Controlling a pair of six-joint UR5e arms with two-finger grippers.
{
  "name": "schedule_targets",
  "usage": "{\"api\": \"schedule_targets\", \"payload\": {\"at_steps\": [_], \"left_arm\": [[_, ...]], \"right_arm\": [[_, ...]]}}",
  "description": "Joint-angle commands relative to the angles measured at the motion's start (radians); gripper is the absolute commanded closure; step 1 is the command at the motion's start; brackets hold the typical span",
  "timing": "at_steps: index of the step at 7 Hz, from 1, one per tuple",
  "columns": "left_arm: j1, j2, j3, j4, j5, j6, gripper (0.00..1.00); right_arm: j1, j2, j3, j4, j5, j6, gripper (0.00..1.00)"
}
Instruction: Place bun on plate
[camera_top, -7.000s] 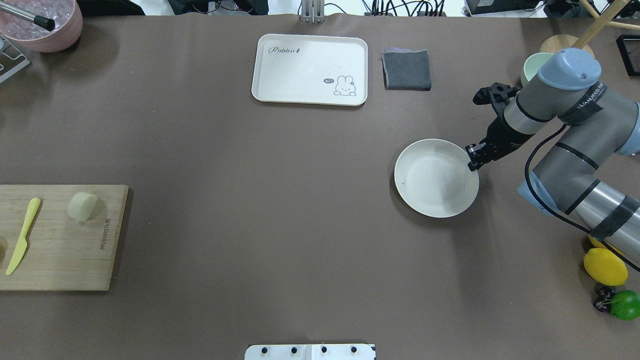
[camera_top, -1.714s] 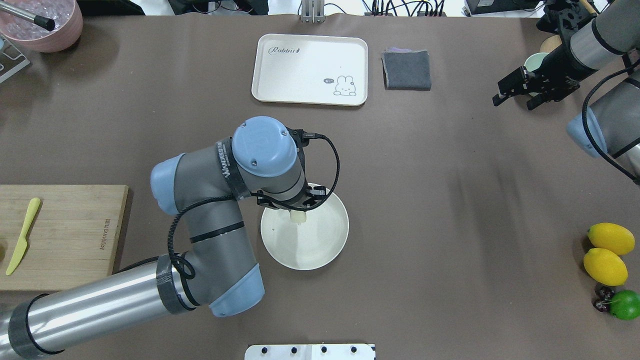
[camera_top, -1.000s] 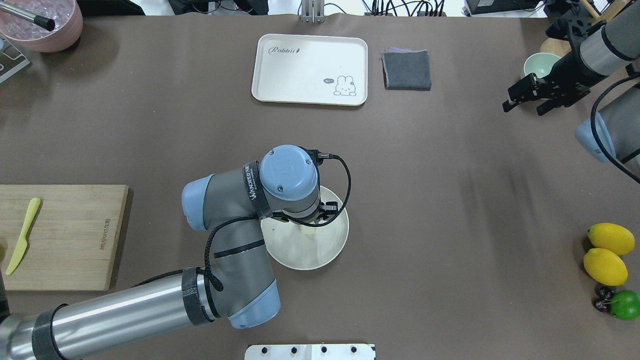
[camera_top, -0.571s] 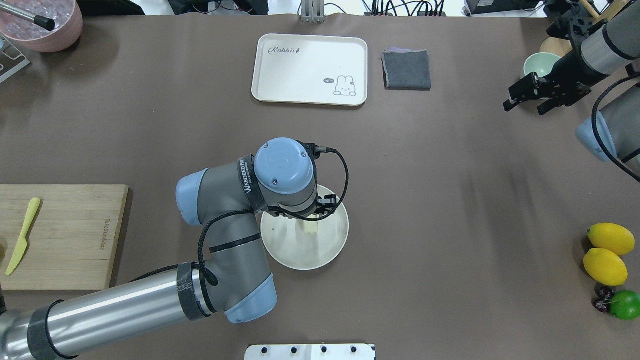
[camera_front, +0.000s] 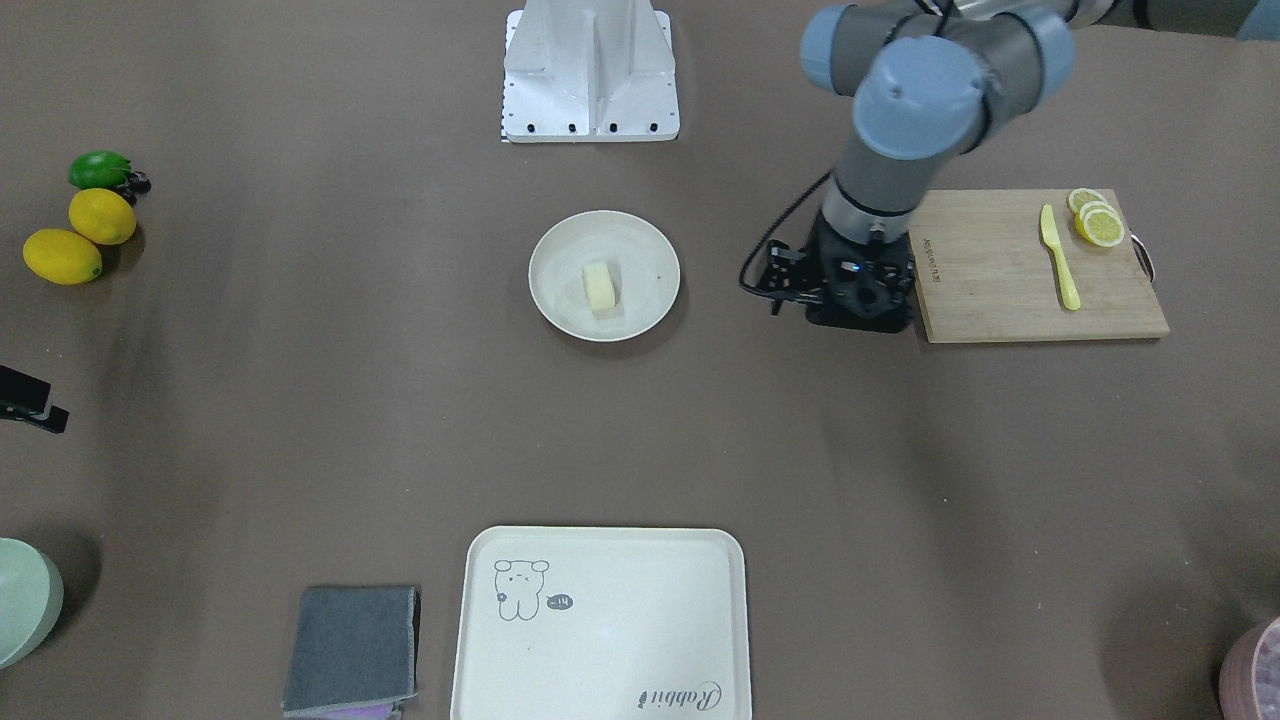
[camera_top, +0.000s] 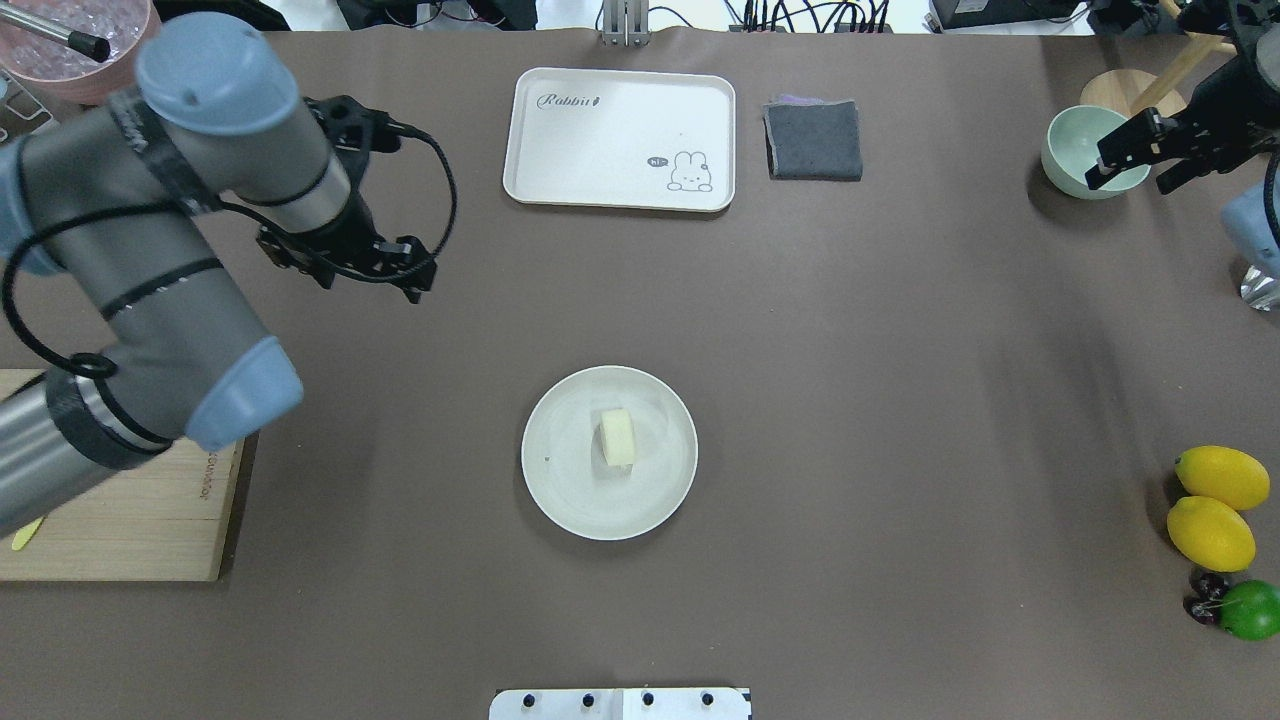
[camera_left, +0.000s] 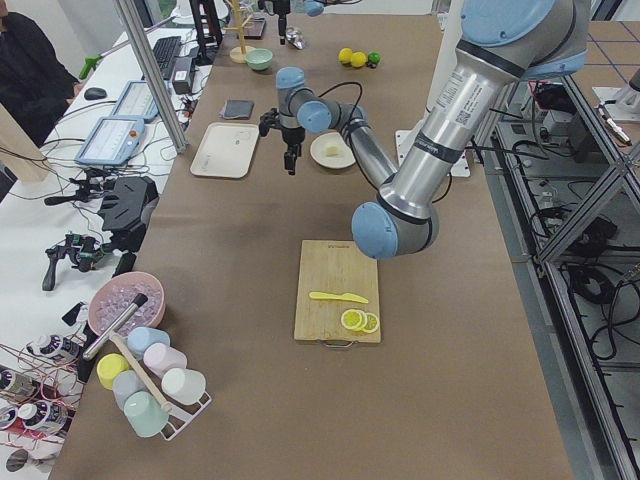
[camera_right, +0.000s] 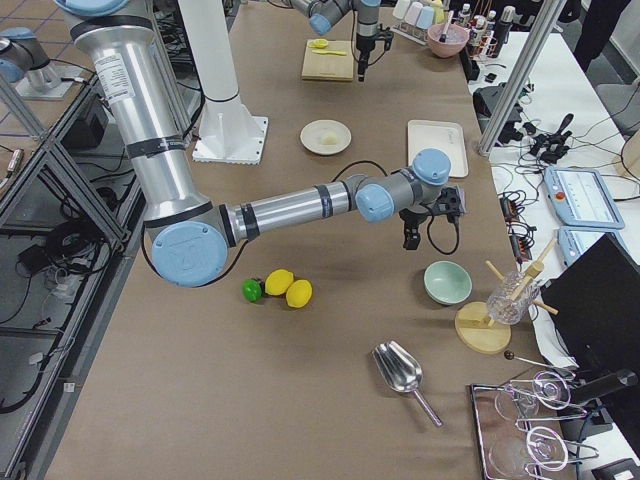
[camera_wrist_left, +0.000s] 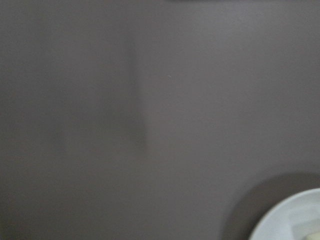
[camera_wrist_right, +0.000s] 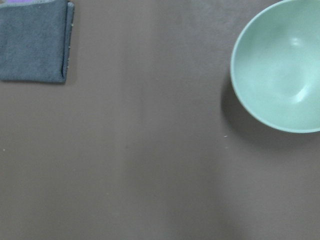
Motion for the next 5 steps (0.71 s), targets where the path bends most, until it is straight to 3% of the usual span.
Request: {"api": "schedule_targets", "payload": {"at_steps": [1, 3, 5], "left_arm": [[-0.244, 0.182, 0.006, 0.002, -0.078, 0.41, 0.02], [-0.442, 0.275, 0.081, 0.007, -0.176, 0.729, 0.02], [-0.549, 0.334, 0.129, 0.016, -0.178, 0.81, 0.02]], "right_arm": [[0.138, -0.025, -0.01, -0.213, -0.005, -0.348, 0.0], [0.181, -0.062, -0.012, -0.223, -0.019, -0.422, 0.0], [0.193, -0.082, -0.012, -0.223, -0.033, -0.46, 0.0]]}}
